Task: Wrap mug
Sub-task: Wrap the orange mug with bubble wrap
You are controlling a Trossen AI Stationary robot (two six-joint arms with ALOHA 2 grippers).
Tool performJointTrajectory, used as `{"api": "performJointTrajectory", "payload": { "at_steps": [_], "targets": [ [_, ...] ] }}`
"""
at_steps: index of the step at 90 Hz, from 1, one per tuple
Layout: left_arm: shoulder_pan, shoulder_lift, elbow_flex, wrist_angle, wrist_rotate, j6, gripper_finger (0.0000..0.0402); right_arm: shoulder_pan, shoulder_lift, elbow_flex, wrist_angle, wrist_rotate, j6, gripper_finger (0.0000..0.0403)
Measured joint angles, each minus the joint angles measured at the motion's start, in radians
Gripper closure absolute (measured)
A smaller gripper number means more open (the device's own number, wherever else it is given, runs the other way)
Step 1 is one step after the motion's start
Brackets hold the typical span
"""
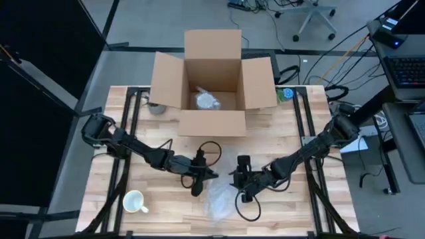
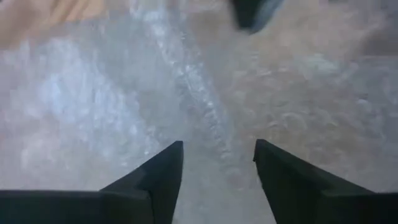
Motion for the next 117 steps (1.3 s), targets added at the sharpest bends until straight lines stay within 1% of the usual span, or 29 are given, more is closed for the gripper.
{"api": "performJointTrajectory", "payload": {
  "at_steps": [5, 13, 17, 24, 30, 36, 43, 53, 62, 73, 82, 87, 94, 101, 117],
  "targets": [
    [0.000, 0.000, 0.000, -0.002, 0.000, 0.000, 0.0401, 0.008, -0.008, 0.000, 0.004, 0.003, 0.000, 0.0289],
    [0.000, 0.000, 0.000, -0.012, 0.000, 0.000, 0.0401, 0.031, -0.044, 0.000, -0.041, 0.004, 0.000, 0.0368],
    [0.000, -0.007, 0.001, -0.040, -0.001, 0.000, 0.0401, 0.047, -0.073, 0.010, -0.095, 0.012, 0.008, 0.0388],
    [0.000, -0.028, 0.001, -0.112, -0.007, -0.002, 0.0401, 0.086, -0.118, 0.047, -0.212, 0.071, 0.079, 0.0393],
    [0.000, -0.054, 0.001, -0.192, -0.031, -0.012, 0.0401, 0.129, -0.156, 0.088, -0.330, 0.108, 0.134, 0.0399],
    [0.000, -0.087, 0.001, -0.280, -0.068, -0.023, 0.0401, 0.182, -0.183, 0.125, -0.408, 0.116, 0.200, 0.0401],
    [0.000, -0.130, 0.001, -0.373, -0.115, -0.028, 0.0401, 0.242, -0.201, 0.155, -0.483, 0.113, 0.316, 0.0402],
    [-0.001, -0.182, 0.001, -0.514, -0.171, -0.076, 0.0401, 0.332, -0.197, 0.159, -0.507, 0.092, 0.505, 0.0402],
    [-0.001, -0.206, 0.001, -0.601, -0.198, -0.106, 0.0401, 0.406, -0.156, 0.147, -0.498, 0.088, 0.698, 0.0403],
    [-0.001, -0.211, 0.001, -0.634, -0.203, -0.108, 0.0401, 0.462, -0.080, 0.125, -0.503, 0.089, 0.948, 0.0403],
    [-0.001, -0.211, 0.001, -0.649, -0.204, -0.125, 0.0401, 0.473, -0.017, 0.108, -0.564, 0.070, 1.198, 0.0395],
    [-0.001, -0.211, 0.001, -0.655, -0.204, -0.125, 0.0401, 0.471, 0.013, 0.107, -0.611, 0.017, 1.306, 0.0382],
    [-0.001, -0.211, 0.001, -0.657, -0.204, -0.124, 0.0401, 0.463, 0.038, 0.107, -0.660, -0.093, 1.434, 0.0355],
    [-0.001, -0.211, 0.001, -0.656, -0.207, -0.124, 0.0401, 0.461, 0.049, 0.107, -0.691, -0.177, 1.501, 0.0321],
    [-0.001, -0.211, 0.001, -0.657, -0.211, -0.102, 0.0401, 0.493, 0.028, 0.108, -0.682, -0.297, 1.569, 0.0247]
  ]
}}
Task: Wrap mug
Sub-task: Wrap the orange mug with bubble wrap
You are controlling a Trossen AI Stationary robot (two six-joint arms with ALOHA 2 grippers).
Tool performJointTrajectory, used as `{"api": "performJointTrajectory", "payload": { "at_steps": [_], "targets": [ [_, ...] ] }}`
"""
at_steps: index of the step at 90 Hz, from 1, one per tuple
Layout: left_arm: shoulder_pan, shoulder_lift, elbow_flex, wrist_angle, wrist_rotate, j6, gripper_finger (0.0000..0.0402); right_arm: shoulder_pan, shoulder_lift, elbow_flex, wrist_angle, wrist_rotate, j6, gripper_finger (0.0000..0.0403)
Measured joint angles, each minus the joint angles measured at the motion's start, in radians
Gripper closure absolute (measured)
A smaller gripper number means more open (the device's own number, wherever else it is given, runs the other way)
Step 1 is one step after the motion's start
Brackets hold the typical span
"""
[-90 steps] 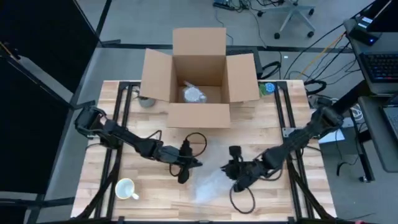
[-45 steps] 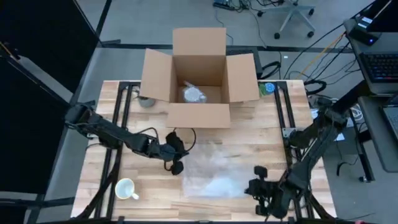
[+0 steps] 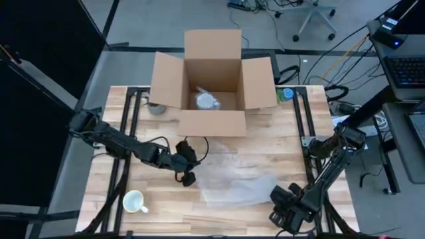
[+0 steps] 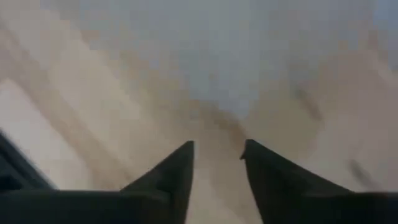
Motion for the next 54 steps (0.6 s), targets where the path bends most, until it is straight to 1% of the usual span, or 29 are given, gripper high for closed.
{"api": "performJointTrajectory", "payload": {
  "at_steps": [13, 17, 21, 26, 32, 40, 46, 50, 54],
  "targets": [
    [0.000, 0.000, 0.000, 0.000, 0.000, 0.002, 0.0401, 0.043, -0.047, 0.049, 0.008, -0.063, 0.036, 0.0211],
    [0.000, 0.000, 0.000, 0.000, 0.000, 0.004, 0.0401, 0.053, -0.069, 0.067, 0.002, -0.060, 0.036, 0.0205],
    [0.000, 0.000, 0.000, 0.000, 0.000, 0.004, 0.0401, 0.061, -0.091, 0.084, -0.011, -0.034, 0.036, 0.0202],
    [0.000, 0.000, 0.000, 0.002, 0.000, 0.004, 0.0401, 0.064, -0.116, 0.096, -0.041, 0.036, 0.035, 0.0200],
    [0.000, 0.000, 0.000, 0.002, 0.000, 0.004, 0.0401, 0.056, -0.136, 0.101, -0.063, 0.171, 0.005, 0.0200],
    [0.000, 0.000, 0.000, 0.003, 0.000, 0.004, 0.0401, 0.036, -0.143, 0.102, -0.059, 0.371, -0.098, 0.0200],
    [0.000, 0.001, 0.000, 0.003, 0.000, 0.005, 0.0401, 0.014, -0.139, 0.102, -0.055, 0.494, -0.217, 0.0200],
    [0.000, 0.001, 0.000, 0.003, 0.000, 0.005, 0.0401, -0.007, -0.138, 0.102, -0.032, 0.533, -0.320, 0.0200],
    [0.000, 0.001, 0.000, 0.004, 0.000, 0.005, 0.0402, -0.026, -0.138, 0.102, 0.016, 0.542, -0.435, 0.0200]
  ]
}}
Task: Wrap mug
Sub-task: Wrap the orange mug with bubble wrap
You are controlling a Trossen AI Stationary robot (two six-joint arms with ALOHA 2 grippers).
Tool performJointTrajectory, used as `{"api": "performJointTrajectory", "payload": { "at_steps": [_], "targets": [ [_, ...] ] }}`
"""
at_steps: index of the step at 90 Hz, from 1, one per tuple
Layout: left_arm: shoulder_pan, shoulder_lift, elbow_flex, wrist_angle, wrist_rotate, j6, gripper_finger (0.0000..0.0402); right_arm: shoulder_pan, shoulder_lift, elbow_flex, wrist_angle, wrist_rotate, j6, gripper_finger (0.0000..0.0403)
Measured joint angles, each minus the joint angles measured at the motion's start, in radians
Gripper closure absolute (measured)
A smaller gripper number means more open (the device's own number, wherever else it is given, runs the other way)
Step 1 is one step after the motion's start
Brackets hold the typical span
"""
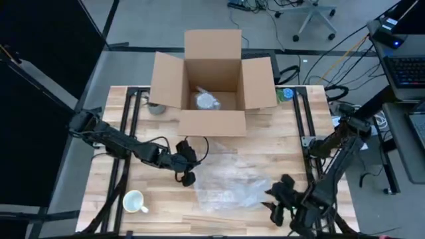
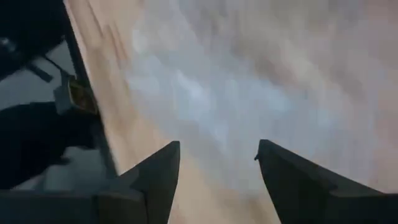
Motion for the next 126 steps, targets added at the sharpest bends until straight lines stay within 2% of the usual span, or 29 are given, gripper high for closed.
{"api": "performJointTrajectory", "payload": {
  "at_steps": [20, 29, 52, 66, 79, 88, 104, 115, 126],
  "targets": [
    [0.000, 0.000, 0.000, 0.001, 0.015, 0.018, 0.0401, -0.067, 0.002, 0.000, 0.371, 0.048, -0.525, 0.0220],
    [0.000, 0.000, 0.000, 0.002, 0.016, 0.018, 0.0401, -0.081, 0.024, 0.000, 0.422, 0.050, -0.671, 0.0231],
    [0.000, 0.000, 0.000, 0.012, 0.055, 0.027, 0.0401, -0.100, 0.119, -0.001, 0.407, -0.045, -0.705, 0.0254],
    [0.000, 0.000, 0.000, 0.011, 0.076, 0.051, 0.0401, -0.104, 0.113, -0.002, 0.397, -0.055, -0.748, 0.0261],
    [0.000, 0.000, 0.000, 0.011, 0.080, 0.052, 0.0401, -0.106, 0.114, -0.002, 0.316, -0.092, -0.786, 0.0261],
    [0.000, 0.000, 0.000, 0.011, 0.080, 0.053, 0.0401, -0.115, 0.125, -0.002, 0.248, -0.075, -0.791, 0.0262],
    [0.000, 0.000, 0.000, 0.011, 0.080, 0.054, 0.0402, -0.147, 0.132, 0.000, 0.223, 0.038, -0.792, 0.0265],
    [0.000, 0.000, 0.000, 0.011, 0.080, 0.054, 0.0402, -0.168, 0.129, 0.000, 0.216, 0.022, -0.777, 0.0299],
    [0.000, 0.000, 0.000, 0.012, 0.080, 0.054, 0.0402, -0.171, 0.129, 0.000, 0.154, 0.022, -0.719, 0.0368]
  ]
}}
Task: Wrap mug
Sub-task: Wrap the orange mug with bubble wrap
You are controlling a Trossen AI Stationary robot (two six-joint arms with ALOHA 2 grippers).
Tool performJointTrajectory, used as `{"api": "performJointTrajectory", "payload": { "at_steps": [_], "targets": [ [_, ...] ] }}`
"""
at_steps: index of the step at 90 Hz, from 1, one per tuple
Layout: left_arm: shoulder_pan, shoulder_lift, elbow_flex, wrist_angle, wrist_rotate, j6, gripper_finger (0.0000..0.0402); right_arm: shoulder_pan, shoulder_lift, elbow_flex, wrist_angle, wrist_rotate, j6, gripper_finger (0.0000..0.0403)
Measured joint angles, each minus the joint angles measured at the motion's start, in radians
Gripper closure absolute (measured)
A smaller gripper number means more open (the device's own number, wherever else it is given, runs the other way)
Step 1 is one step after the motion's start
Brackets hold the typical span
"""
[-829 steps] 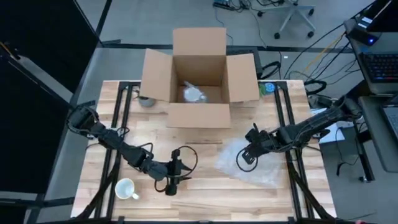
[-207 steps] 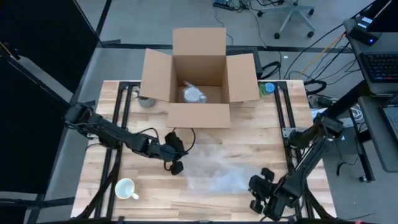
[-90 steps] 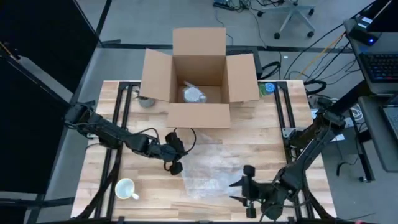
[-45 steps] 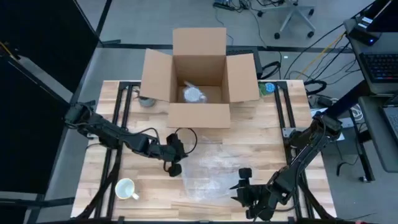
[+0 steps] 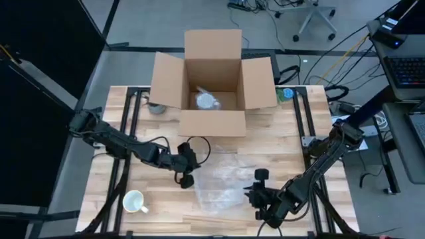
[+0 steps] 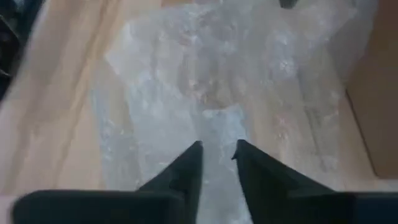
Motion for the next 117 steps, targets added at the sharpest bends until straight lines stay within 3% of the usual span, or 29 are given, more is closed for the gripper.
{"api": "performJointTrajectory", "payload": {
  "at_steps": [6, 16, 27, 52, 69, 85, 99, 110, 117],
  "targets": [
    [0.000, 0.000, 0.000, 0.000, 0.000, 0.000, 0.0402, 0.000, 0.000, 0.000, -0.035, 0.000, 0.054, 0.0394],
    [0.000, 0.000, 0.000, -0.001, 0.000, -0.001, 0.0401, 0.003, -0.001, 0.001, -0.074, -0.004, 0.191, 0.0395],
    [0.000, 0.000, 0.000, -0.012, 0.000, -0.003, 0.0402, 0.028, -0.021, 0.050, -0.171, -0.051, 0.235, 0.0401],
    [0.000, 0.000, 0.000, -0.176, -0.015, -0.064, 0.0402, 0.177, -0.092, 0.221, -0.282, -0.128, 0.383, 0.0403],
    [0.000, 0.000, -0.001, -0.289, -0.036, -0.097, 0.0402, 0.305, -0.080, 0.224, -0.294, -0.179, 0.691, 0.0403],
    [0.000, 0.000, -0.001, -0.303, -0.036, -0.115, 0.0402, 0.397, -0.019, 0.204, -0.417, -0.239, 0.983, 0.0403],
    [0.000, 0.000, -0.001, -0.306, -0.033, -0.121, 0.0402, 0.420, 0.029, 0.203, -0.575, -0.414, 1.241, 0.0403],
    [0.000, 0.000, -0.001, -0.303, -0.029, -0.140, 0.0402, 0.419, 0.060, 0.203, -0.640, -0.395, 1.483, 0.0403],
    [0.000, 0.000, -0.001, -0.303, -0.028, -0.140, 0.0402, 0.403, 0.074, 0.203, -0.681, -0.426, 1.555, 0.0399]
  ]
}}
